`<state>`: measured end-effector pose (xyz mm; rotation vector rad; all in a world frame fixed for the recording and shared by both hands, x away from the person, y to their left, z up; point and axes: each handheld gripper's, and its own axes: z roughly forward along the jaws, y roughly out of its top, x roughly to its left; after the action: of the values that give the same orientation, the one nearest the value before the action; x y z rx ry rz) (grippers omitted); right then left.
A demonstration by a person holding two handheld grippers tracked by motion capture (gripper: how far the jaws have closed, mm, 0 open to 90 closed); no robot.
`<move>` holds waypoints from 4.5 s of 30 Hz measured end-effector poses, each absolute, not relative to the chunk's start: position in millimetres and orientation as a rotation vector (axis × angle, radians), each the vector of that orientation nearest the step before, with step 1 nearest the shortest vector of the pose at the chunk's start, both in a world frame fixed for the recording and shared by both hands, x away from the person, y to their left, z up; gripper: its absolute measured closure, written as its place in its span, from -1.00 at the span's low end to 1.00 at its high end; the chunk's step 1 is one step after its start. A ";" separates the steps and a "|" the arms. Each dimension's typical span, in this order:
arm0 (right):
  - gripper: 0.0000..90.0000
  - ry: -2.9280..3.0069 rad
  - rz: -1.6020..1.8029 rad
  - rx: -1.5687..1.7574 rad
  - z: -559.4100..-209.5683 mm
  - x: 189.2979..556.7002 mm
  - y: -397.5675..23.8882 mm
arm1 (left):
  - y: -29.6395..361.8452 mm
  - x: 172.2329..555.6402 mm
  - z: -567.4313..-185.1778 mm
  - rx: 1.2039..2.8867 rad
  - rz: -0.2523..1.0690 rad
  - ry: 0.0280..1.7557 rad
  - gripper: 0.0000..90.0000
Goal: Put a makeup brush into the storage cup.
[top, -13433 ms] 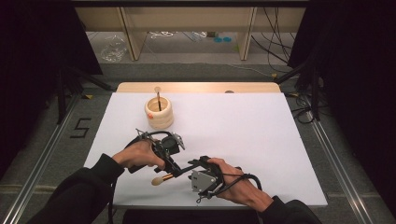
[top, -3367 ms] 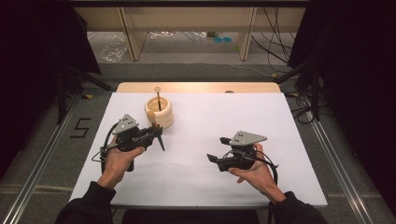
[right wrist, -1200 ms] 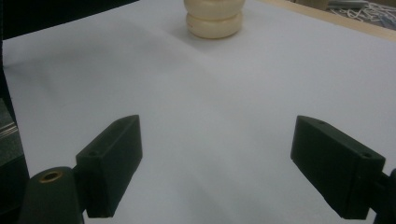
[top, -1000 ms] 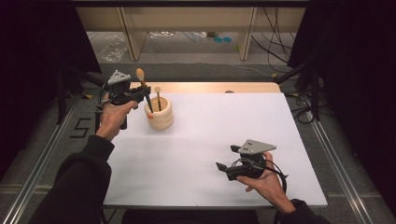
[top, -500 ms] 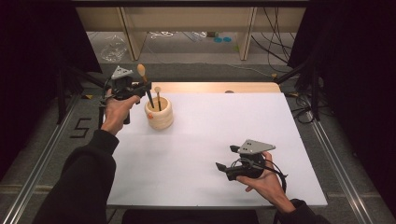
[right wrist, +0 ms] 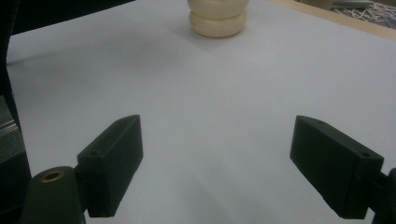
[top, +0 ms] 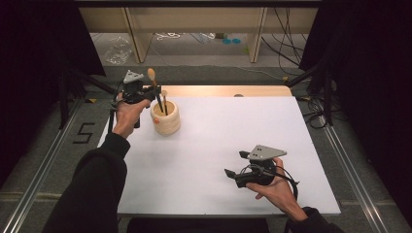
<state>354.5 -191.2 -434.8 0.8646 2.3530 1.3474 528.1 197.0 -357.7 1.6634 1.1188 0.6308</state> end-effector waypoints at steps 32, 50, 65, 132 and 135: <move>-0.59 2.363 1.350 0.851 -435.2 355.3 -190.4 | 197.9 531.4 -398.1 1.702 0.594 1.165 0.27; -0.59 2.361 1.353 0.852 -435.4 356.1 -190.0 | 211.9 517.3 -385.1 1.662 0.653 1.208 -0.50; -0.59 2.359 1.357 0.849 -435.1 356.1 -189.5 | 217.4 503.4 -375.7 1.657 0.640 1.190 -0.51; -0.60 2.239 1.466 0.877 -428.0 359.3 -194.6 | 182.6 364.9 -412.8 1.709 0.536 0.922 -0.55; -0.60 2.233 1.460 0.877 -427.5 358.8 -194.8 | 179.4 359.8 -418.5 1.728 0.528 0.918 -0.55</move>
<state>358.8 -194.8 -427.5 0.8770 2.2328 1.4595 359.8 179.4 -418.5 1.7281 0.9182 0.5276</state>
